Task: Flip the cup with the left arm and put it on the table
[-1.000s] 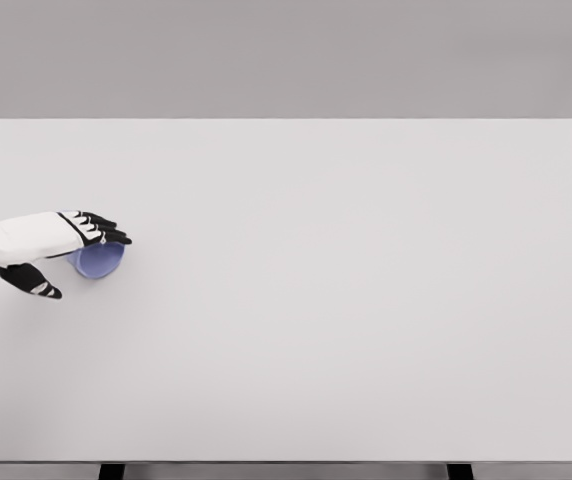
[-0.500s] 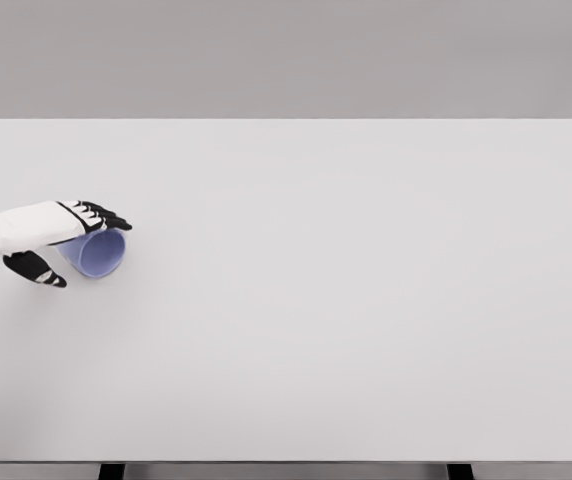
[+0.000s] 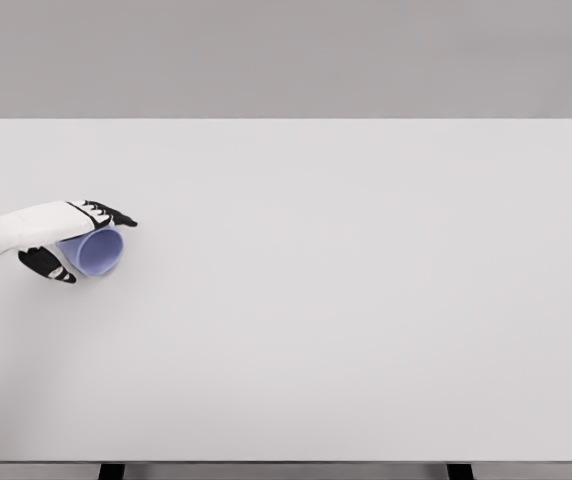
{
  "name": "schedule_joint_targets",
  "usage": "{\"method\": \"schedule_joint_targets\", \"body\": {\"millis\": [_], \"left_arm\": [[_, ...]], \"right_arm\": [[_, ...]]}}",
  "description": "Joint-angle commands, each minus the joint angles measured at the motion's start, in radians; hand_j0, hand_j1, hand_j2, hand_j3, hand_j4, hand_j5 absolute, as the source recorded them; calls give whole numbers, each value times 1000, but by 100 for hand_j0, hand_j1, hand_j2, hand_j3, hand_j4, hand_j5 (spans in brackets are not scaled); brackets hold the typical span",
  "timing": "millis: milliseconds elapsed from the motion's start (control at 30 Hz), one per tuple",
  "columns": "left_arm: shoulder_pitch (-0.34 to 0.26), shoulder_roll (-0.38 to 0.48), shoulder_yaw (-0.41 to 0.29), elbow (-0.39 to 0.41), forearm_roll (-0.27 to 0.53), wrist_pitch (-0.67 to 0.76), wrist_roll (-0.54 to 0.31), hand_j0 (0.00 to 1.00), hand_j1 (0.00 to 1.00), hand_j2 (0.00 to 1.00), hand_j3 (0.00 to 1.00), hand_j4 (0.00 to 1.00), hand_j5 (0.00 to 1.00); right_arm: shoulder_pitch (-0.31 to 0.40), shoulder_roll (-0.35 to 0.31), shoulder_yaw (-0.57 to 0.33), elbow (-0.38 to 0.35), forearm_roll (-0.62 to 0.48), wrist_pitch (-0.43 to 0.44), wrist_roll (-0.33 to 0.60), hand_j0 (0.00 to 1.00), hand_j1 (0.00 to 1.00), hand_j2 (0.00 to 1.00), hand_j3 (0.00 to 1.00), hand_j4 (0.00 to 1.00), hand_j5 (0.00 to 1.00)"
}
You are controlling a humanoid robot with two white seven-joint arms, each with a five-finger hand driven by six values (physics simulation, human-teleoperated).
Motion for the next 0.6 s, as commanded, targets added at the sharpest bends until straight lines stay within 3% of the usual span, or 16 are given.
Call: {"method": "schedule_joint_targets", "body": {"millis": [0,267,567], "left_arm": [[-2,-4,-4,8,-12,0,0,100,100,100,100,100,100],[-3,-11,-5,11,-17,0,0,98,98,98,98,98,98],[-3,-12,-5,21,-14,0,0,66,66,66,66,66,66]], "right_arm": [[0,0,0,0,0,0,0,100,100,100,100,100,100],[0,0,0,0,0,0,0,100,100,100,100,100,100],[0,0,0,0,0,0,-1,100,100,100,100,100,100]]}}
